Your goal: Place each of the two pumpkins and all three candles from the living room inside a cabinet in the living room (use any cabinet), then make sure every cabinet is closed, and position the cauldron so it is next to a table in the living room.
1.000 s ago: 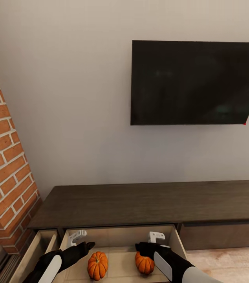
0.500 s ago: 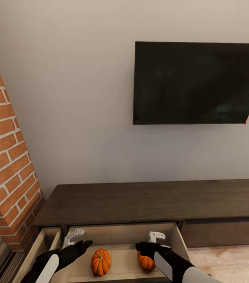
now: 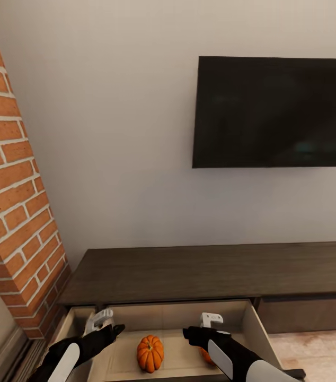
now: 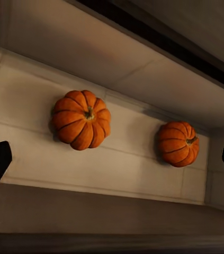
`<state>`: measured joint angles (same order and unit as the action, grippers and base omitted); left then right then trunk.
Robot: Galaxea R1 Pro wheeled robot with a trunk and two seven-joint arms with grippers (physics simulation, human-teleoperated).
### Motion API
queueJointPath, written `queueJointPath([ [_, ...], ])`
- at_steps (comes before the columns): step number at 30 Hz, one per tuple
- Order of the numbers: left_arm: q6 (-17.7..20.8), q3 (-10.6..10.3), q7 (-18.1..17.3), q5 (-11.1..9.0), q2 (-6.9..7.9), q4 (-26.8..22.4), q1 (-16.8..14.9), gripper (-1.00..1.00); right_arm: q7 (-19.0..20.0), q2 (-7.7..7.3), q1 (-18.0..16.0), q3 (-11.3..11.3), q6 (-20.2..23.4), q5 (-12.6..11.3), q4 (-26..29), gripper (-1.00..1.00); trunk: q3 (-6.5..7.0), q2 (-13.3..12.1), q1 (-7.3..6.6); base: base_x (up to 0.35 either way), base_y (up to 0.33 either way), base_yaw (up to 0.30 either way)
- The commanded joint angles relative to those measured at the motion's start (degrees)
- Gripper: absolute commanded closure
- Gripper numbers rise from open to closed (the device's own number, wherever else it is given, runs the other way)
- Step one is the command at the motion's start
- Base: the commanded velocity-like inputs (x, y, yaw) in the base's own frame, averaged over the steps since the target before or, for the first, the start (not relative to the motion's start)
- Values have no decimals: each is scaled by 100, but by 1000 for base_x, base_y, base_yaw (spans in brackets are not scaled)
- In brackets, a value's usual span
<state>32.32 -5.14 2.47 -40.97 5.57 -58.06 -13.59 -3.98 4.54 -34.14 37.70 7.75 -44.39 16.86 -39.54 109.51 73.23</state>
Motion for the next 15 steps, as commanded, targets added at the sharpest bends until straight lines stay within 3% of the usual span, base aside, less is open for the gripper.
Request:
queueJointPath([
  [1, 11, -14, 26, -43, 6, -4, -3, -100, -42, -4, -5, 45, 19, -43, 10, -100, -6, 3, -1, 0, 273, 0],
  [9, 11, -14, 26, -43, 6, -4, -3, -100, -42, -6, -5, 45, 16, -43, 10, -100, -6, 3, -1, -30, 258, 0],
  [15, 11, -13, 26, -50, 4, -4, -3, -100, -42, -6, -5, 45, 16, -43, 10, -100, 30, -77, -45, -23, 50, 0],
])
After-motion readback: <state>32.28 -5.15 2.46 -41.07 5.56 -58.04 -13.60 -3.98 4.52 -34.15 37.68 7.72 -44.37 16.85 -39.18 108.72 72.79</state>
